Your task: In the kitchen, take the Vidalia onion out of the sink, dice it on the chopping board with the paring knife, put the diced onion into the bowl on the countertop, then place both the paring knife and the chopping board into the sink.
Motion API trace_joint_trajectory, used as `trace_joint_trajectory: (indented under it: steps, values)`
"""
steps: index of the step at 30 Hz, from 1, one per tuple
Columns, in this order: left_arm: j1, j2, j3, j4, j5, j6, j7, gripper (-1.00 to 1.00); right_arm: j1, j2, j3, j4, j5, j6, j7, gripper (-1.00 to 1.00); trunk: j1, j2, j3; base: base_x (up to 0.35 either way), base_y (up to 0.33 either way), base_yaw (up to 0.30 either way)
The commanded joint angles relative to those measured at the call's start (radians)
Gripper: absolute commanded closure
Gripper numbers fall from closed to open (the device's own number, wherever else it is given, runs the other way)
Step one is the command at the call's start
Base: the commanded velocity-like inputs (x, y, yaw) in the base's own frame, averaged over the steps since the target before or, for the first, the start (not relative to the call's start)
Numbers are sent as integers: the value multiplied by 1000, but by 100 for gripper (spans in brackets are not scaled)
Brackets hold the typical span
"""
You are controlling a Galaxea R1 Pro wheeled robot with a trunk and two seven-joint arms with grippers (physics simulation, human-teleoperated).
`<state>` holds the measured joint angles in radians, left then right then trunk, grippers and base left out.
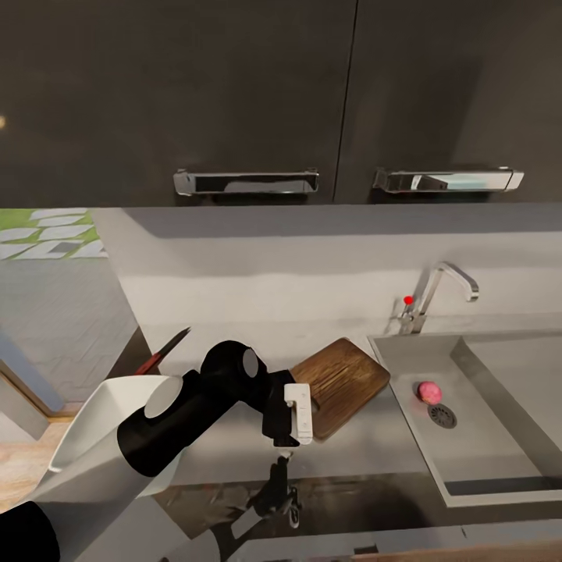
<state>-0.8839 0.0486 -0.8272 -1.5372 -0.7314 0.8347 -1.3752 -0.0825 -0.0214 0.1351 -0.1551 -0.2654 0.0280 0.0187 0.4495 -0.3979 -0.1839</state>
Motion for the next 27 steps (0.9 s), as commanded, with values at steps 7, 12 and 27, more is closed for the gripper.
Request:
trace_joint_trajectory:
  steps: [7, 12, 27]
  values:
    - [-2, -7, 2, -4, -13, 10, -7, -100, -1, 6, 9, -1, -9, 3, 1, -100, 1, -2, -13, 0, 0, 0]
    - [-2, -24, 6, -3, -61, 12, 32, -100, -1, 10, 9, -1, -9, 3, 1, -100, 1, -2, -21, 0, 0, 0]
    - [-2, -97, 98, 27, -101, 11, 87, -100, 0, 11, 9, -1, -8, 3, 1, -100, 1, -2, -45, 0, 0, 0]
